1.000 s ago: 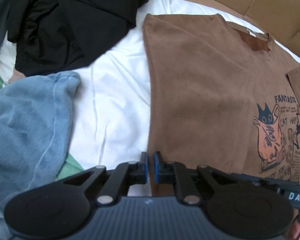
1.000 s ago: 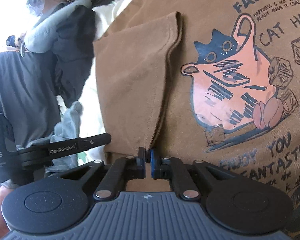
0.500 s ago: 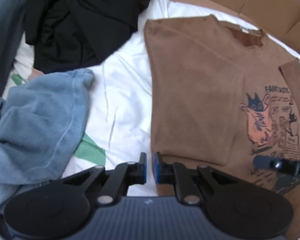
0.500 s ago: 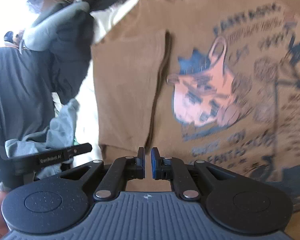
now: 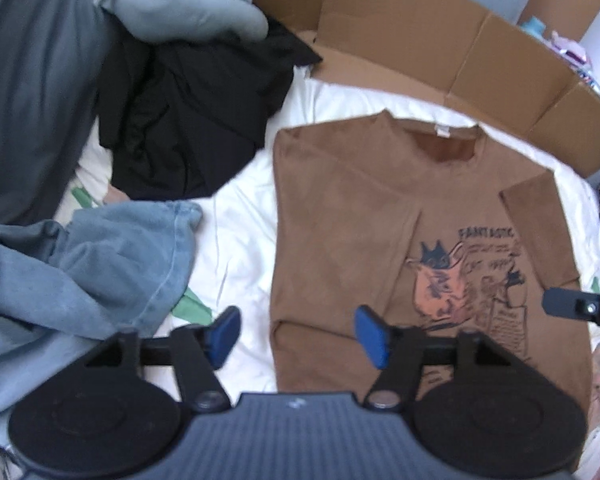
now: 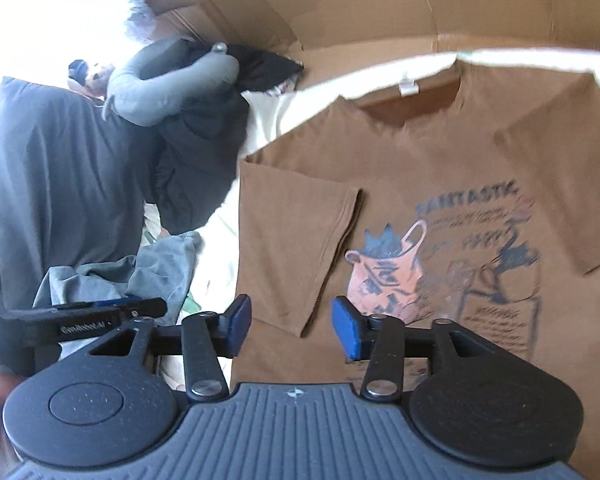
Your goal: Fold clothes
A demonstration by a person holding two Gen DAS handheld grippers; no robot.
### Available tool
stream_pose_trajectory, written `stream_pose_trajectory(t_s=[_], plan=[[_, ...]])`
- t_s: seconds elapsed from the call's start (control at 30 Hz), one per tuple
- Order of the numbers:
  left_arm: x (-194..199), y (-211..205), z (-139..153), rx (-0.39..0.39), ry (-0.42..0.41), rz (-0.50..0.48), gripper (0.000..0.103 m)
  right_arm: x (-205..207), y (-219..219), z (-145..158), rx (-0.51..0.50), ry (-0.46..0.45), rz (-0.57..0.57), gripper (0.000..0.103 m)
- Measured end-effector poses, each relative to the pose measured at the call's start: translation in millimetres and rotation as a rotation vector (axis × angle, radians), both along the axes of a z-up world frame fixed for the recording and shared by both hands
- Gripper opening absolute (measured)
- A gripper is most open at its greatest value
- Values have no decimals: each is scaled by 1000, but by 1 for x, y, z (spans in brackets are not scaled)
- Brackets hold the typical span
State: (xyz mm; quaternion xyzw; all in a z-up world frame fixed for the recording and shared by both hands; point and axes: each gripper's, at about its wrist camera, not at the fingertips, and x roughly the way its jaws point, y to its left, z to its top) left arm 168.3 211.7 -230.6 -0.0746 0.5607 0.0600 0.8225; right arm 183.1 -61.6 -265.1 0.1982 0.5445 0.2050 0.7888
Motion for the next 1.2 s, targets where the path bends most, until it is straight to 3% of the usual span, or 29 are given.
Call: stream_pose_trajectory(t_s=[0.07, 0.17, 0.53, 0.67, 1.2], plan=[[-3, -6, 13, 0, -4, 3, 73, -2, -9, 16, -16, -9, 6, 73], [-10, -14, 31, -7, -8, 22, 74, -6, -28, 42, -30, -22, -6, 78], [-45, -28, 107, -30, -42, 81, 79, -13, -104, 153, -24, -121, -86, 80], [-56, -33, 129, -30, -57, 75, 81, -15, -129, 191, -48, -162, -59, 80], [-79, -45, 185, 11, -95, 59, 86, -70, -235, 302, -105, -247, -48, 80]])
